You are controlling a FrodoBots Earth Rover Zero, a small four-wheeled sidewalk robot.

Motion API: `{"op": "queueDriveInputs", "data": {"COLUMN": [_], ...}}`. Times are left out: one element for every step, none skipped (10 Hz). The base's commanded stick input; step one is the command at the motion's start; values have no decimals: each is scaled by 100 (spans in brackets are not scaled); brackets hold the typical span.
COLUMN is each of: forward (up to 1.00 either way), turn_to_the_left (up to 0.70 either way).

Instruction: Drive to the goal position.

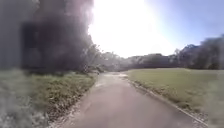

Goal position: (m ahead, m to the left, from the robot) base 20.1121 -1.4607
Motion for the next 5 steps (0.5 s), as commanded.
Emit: {"op": "queueDriveInputs", "data": {"forward": [50,50,50,50,50], "turn_to_the_left": [0,0,0,0,0]}}
